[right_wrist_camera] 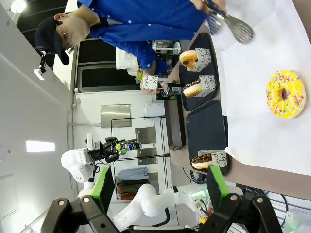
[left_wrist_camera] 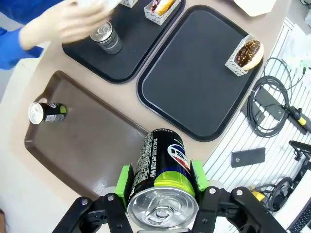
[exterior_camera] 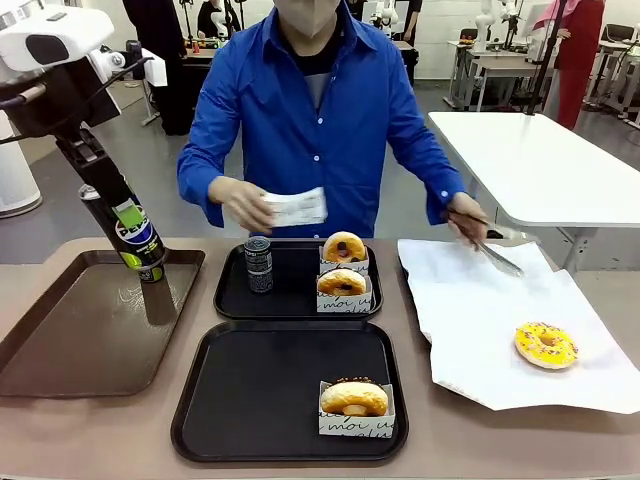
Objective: Set up donuts and drinks on trays.
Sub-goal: Pick up one Pepsi coke from the Handle tray and place it on the Flat Tray without a Pepsi coke.
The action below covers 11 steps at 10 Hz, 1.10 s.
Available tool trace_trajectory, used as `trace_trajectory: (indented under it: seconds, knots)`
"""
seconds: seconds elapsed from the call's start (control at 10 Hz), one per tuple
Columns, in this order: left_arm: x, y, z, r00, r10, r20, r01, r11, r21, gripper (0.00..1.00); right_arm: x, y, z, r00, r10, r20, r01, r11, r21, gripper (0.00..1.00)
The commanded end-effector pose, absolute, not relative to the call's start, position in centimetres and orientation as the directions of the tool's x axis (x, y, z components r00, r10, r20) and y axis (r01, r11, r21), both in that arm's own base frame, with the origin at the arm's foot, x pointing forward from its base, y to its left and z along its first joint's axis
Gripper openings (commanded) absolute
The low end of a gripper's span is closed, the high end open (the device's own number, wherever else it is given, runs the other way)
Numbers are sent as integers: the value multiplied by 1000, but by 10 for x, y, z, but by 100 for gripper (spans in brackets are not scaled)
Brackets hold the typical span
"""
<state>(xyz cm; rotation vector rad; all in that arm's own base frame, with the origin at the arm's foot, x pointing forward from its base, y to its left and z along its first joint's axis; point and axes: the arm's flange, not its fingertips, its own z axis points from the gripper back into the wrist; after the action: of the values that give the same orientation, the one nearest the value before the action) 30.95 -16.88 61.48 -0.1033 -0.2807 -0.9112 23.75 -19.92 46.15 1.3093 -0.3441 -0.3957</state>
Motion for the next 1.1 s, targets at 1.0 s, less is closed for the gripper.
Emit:
trace_trajectory:
  seconds: [1.0]
  knots:
    - [409, -249, 545, 602, -776, 189, 796, 601, -68, 59, 238, -200, 461, 886, -464, 26, 74, 198, 977, 100]
